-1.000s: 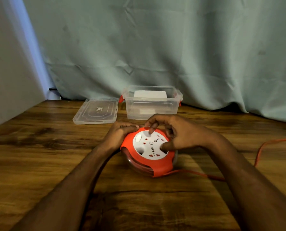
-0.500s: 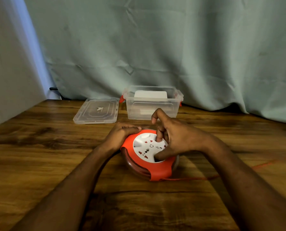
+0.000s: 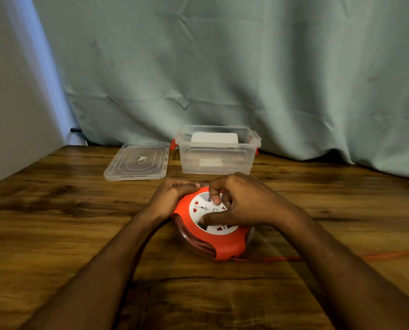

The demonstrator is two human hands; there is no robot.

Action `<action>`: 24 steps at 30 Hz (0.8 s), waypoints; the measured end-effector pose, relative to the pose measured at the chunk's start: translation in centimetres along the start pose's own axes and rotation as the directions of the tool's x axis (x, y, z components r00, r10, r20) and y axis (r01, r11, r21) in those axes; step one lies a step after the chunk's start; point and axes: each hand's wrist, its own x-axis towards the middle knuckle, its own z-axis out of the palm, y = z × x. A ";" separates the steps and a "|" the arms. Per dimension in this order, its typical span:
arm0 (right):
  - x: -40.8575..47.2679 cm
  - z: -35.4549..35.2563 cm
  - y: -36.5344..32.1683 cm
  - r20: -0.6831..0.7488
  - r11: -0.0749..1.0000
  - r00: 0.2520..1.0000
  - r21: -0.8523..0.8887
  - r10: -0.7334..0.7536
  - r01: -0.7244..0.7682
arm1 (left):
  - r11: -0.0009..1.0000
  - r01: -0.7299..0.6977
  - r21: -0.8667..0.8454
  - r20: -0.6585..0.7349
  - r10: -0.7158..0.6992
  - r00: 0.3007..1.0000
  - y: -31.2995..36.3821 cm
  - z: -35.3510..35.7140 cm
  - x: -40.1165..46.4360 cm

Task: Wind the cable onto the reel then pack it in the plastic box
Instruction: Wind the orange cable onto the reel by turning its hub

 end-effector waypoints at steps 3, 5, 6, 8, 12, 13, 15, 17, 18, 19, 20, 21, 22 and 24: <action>0.0 -0.3 0.7 -0.024 0.988 0.998 0.138 -0.060 0.062 | 1.000 -0.008 0.010 -0.011 0.008 1.000 -0.1 -0.1 0.0; 0.1 -0.6 1.6 -0.015 0.957 0.991 0.260 -0.131 0.131 | 1.000 -0.008 0.002 -0.012 0.008 1.000 -0.1 -0.1 -0.1; 0.0 -0.8 1.9 0.008 0.945 0.988 0.293 -0.151 0.142 | 1.000 -0.008 0.003 -0.008 0.008 1.000 -0.1 0.0 -0.1; -0.1 -0.9 2.3 0.062 0.949 0.986 0.288 -0.152 0.128 | 1.000 -0.004 0.022 0.001 0.004 1.000 0.0 0.0 -0.1; -0.1 -1.0 2.5 0.131 0.961 0.978 0.245 -0.165 0.129 | 1.000 -0.008 0.017 0.010 0.008 1.000 0.1 0.0 -0.2; 0.0 -1.0 2.6 0.129 0.958 0.977 0.255 -0.170 0.133 | 1.000 -0.016 0.016 0.011 0.015 1.000 0.2 0.0 -0.3; 0.2 -0.9 2.9 0.125 0.946 0.976 0.294 -0.180 0.137 | 1.000 -0.028 0.009 0.014 0.028 1.000 0.2 0.0 -0.3; 0.2 -0.8 3.2 0.136 0.937 0.972 0.322 -0.189 0.137 | 1.000 -0.024 0.014 0.016 0.024 1.000 0.2 0.1 -0.4; 0.2 -0.8 3.3 0.140 0.934 0.971 0.329 -0.193 0.138 | 1.000 -0.024 0.019 0.020 0.024 1.000 0.2 0.1 -0.4; 0.1 -0.8 3.3 0.141 0.932 0.971 0.335 -0.194 0.138 | 1.000 -0.023 0.021 0.024 0.022 0.999 0.2 0.0 -0.4; 0.1 -0.9 3.3 0.139 0.930 0.971 0.341 -0.194 0.136 | 1.000 -0.019 0.023 0.026 0.018 1.000 0.3 0.1 -0.4; 0.0 -1.0 3.2 0.134 0.927 0.972 0.349 -0.194 0.137 | 1.000 -0.014 0.022 0.026 0.013 1.000 0.3 0.1 -0.5; -0.1 -1.0 3.2 0.122 0.925 0.973 0.351 -0.195 0.142 | 1.000 -0.010 0.021 0.026 0.009 1.000 0.3 0.0 -0.5; -0.3 -1.1 3.0 0.082 0.936 0.980 0.319 -0.183 0.148 | 1.000 -0.007 0.003 0.020 0.007 1.000 0.4 0.0 -0.5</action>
